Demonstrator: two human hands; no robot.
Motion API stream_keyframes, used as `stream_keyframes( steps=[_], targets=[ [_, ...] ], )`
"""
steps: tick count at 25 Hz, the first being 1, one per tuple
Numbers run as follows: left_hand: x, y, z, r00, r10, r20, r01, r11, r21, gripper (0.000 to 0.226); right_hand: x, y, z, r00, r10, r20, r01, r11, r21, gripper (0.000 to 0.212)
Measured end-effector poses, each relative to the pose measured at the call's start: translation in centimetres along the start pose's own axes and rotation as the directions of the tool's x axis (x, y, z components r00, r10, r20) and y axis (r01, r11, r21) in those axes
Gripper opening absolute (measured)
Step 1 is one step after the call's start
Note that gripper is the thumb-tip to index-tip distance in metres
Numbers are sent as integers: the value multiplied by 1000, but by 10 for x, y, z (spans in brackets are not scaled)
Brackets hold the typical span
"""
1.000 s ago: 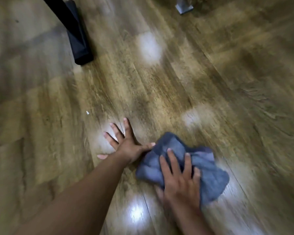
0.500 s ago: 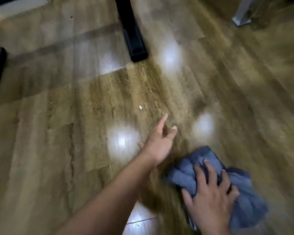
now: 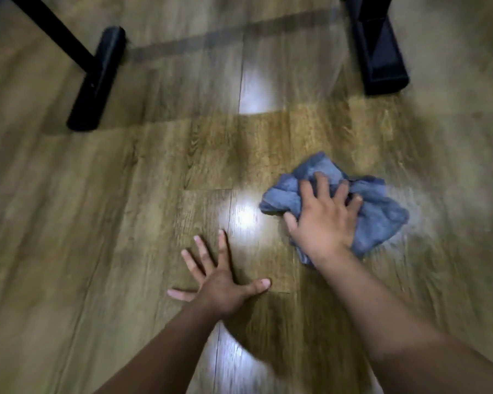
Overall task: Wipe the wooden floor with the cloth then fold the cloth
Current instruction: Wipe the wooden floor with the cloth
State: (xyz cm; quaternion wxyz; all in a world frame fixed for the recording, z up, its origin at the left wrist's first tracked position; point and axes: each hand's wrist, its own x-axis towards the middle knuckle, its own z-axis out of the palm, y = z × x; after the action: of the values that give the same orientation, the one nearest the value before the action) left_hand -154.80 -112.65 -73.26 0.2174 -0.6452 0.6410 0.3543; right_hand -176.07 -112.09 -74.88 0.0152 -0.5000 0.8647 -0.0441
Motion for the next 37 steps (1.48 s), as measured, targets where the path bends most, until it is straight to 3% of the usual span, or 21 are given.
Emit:
stream_keyframes(
  steps=[5,10,13,15,18,20,25,29,37],
  targets=[
    [-6,7,-5,1000,-7,1,7,1000,10,141,-58,-32,2,963,-267,50,265,963,40,77],
    [-8,8,-13,996,8,84,-4,999,-50,146,-102,-3,-2,976,-211,50,208,976,67,75],
    [-6,-9,-19,979,147,144,-133,986,-101,139,-101,-7,1,977,-209,31,207,977,48,74],
    [-7,-44,-30,979,181,94,-167,976,-144,129,-99,-4,4,977,-209,29,208,977,47,74],
    [-13,-131,-63,992,-126,-8,122,972,-203,142,-101,-13,4,985,-171,39,170,985,33,73],
    [-11,-175,-75,966,-258,23,253,921,-297,155,-98,-29,7,995,-99,23,99,995,8,73],
    [-6,-182,-74,981,-181,70,194,928,-318,154,-47,-125,12,999,-26,23,25,998,56,72],
    [-1,-188,-69,968,-244,53,249,926,-282,153,-18,-211,21,963,-267,40,264,963,59,74],
    [0,-188,-69,970,-238,49,241,925,-294,157,-16,-211,31,926,-372,-65,377,922,90,70]
  ],
)
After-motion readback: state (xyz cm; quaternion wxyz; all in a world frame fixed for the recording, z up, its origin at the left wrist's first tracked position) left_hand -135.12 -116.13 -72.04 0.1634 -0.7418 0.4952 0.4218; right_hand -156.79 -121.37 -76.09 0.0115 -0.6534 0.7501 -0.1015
